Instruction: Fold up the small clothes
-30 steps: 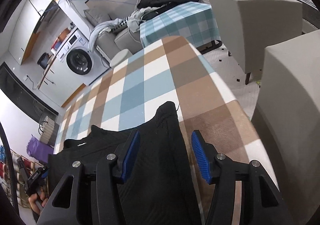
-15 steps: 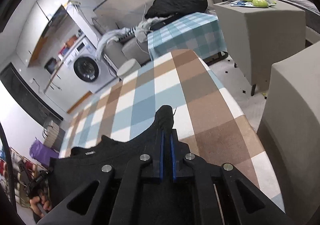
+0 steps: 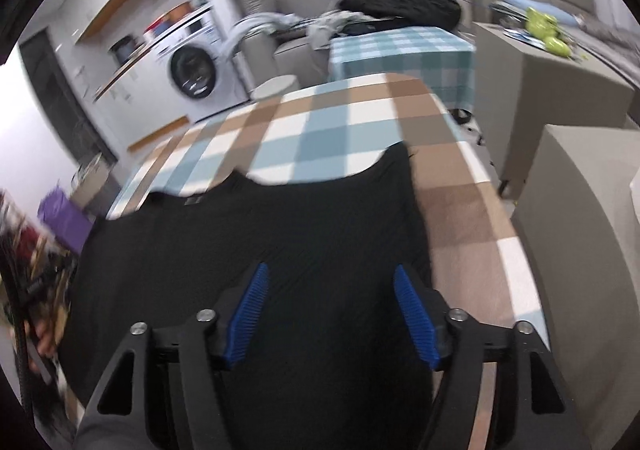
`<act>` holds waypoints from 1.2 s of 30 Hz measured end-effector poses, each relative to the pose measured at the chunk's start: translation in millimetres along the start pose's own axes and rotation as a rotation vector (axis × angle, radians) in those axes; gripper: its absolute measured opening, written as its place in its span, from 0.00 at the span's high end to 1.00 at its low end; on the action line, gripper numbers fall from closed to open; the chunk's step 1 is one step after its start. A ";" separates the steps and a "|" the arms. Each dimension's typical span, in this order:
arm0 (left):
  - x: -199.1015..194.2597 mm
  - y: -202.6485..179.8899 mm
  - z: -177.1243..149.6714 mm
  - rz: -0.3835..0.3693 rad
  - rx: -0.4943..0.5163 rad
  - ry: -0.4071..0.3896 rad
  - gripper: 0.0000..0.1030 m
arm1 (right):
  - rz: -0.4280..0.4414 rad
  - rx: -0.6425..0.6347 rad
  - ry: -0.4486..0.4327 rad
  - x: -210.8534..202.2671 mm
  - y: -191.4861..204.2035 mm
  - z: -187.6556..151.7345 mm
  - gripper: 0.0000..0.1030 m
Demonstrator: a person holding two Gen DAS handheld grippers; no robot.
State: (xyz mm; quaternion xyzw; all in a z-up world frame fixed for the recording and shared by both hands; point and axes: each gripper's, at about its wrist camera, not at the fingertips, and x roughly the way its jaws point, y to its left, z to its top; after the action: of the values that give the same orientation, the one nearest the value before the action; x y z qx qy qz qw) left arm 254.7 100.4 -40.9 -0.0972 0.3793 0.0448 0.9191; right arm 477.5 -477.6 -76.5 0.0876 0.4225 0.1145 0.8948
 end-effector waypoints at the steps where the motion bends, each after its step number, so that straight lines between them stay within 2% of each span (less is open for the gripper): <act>1: -6.7 -3.9 -6.2 -0.005 0.008 -0.002 0.24 | 0.018 -0.030 0.008 -3.3 6.9 -6.0 0.32; 3: -21.4 -15.4 -21.4 -0.024 0.044 -0.005 0.23 | 0.044 -0.079 0.011 -9.0 19.5 -16.1 0.19; 9: -47.3 -49.5 -66.0 -0.099 0.120 0.035 0.17 | 0.060 -0.195 0.026 -18.5 56.3 -49.0 0.09; 19: -66.4 -84.7 -126.6 -0.119 0.178 0.082 0.17 | 0.004 -0.304 0.141 -7.6 90.8 -108.1 0.05; 23: -79.6 -91.9 -141.5 -0.144 0.182 0.079 0.17 | -0.026 -0.315 0.137 -7.4 97.4 -124.6 0.03; 26: -86.1 -97.0 -150.7 -0.149 0.189 0.082 0.17 | -0.011 -0.306 0.149 -7.2 99.6 -132.0 0.01; 29: -85.5 -101.0 -158.9 -0.142 0.202 0.097 0.17 | -0.053 -0.366 0.136 -8.8 113.6 -145.5 0.01; 36: -89.1 -107.8 -173.3 -0.100 0.247 0.102 0.16 | -0.049 -0.332 0.126 -13.6 126.9 -157.4 0.00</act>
State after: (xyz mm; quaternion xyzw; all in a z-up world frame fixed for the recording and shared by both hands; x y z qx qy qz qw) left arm 89.1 -42.5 -82.6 -0.0044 0.4227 -0.0528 0.9047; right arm 330.4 -350.3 -133.0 -0.0792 0.4550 0.1660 0.8713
